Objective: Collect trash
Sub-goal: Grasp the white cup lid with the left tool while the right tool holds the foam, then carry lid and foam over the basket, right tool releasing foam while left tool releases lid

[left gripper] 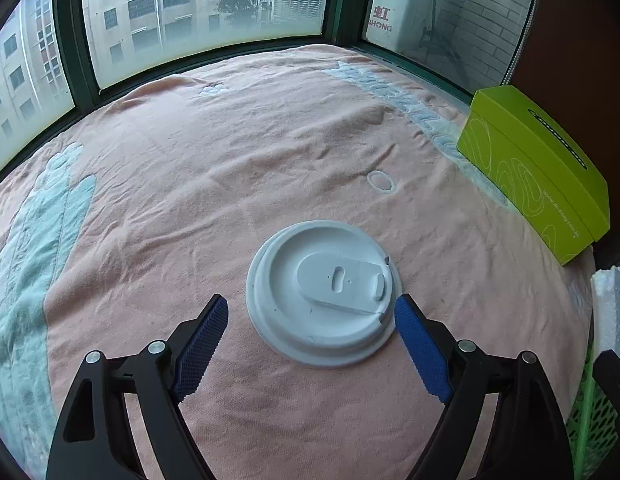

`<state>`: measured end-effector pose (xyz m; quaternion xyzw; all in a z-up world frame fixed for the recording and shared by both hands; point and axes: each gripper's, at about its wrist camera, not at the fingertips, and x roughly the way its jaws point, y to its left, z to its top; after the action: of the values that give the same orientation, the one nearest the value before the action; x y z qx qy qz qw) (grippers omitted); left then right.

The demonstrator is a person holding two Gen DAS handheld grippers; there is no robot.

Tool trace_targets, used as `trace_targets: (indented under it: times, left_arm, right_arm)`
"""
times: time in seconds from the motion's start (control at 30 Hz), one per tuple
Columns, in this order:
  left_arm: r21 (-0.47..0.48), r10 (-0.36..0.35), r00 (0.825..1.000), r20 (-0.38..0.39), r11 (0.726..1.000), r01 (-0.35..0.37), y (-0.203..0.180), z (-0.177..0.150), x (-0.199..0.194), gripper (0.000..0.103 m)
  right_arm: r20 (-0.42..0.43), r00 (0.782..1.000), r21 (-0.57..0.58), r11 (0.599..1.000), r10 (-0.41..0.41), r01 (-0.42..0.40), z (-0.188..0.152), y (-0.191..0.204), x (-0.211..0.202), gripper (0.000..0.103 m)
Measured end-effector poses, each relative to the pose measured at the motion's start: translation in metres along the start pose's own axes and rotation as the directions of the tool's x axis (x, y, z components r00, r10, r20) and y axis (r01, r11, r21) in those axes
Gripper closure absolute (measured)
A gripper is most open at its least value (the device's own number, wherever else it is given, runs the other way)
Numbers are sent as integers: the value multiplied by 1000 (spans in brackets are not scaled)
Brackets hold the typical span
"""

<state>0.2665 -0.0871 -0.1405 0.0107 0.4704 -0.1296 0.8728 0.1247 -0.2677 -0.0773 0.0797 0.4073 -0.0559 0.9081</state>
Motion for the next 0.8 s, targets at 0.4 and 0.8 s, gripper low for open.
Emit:
trace_targets:
  times: [0.4, 0.8]
  left_arm:
    - [3, 1, 1000, -18, 1000, -1, -7, 2, 17, 23]
    - [51, -75, 995, 69, 996, 71, -37, -13, -45, 24]
  right_arm:
    - [8, 1000, 37, 999, -29, 29, -18, -26, -25, 43]
    - [21, 994, 69, 992, -111, 109, -43, -55, -63, 43]
